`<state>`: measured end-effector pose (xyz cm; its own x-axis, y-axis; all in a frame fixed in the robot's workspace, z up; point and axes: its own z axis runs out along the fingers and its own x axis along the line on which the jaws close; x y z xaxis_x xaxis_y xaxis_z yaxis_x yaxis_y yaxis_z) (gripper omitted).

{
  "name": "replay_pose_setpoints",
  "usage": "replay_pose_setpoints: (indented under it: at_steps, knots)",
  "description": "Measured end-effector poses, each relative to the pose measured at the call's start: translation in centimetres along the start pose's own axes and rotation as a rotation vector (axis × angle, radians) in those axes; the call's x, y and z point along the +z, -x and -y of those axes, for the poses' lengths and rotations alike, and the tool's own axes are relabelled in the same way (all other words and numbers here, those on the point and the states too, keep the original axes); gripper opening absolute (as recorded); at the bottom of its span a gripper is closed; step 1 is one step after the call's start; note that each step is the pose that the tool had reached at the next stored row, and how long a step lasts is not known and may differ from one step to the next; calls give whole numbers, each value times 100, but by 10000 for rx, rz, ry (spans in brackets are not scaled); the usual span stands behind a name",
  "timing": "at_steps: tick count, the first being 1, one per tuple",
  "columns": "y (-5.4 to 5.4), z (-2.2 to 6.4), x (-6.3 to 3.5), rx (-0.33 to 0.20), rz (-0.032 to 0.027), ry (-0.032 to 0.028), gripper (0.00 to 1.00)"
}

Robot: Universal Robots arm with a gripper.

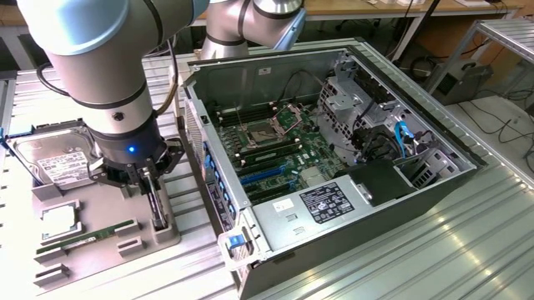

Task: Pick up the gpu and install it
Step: 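Pick up the gpu and move the gpu toward the slot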

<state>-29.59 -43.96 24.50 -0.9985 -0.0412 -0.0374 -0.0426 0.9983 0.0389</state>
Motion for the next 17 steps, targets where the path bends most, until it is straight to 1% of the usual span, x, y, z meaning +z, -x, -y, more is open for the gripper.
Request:
replay_pose_setpoints:
  at_steps: [4,9,12,15,17]
  knots:
    - [1,-1,-27,7,0,-1,26]
    - [3,-3,-84,24,0,-2,26]
    - [6,-6,-142,50,2,-2,26]
    - [9,-9,-246,88,3,-4,26]
    - [11,-11,-290,100,4,-4,26]
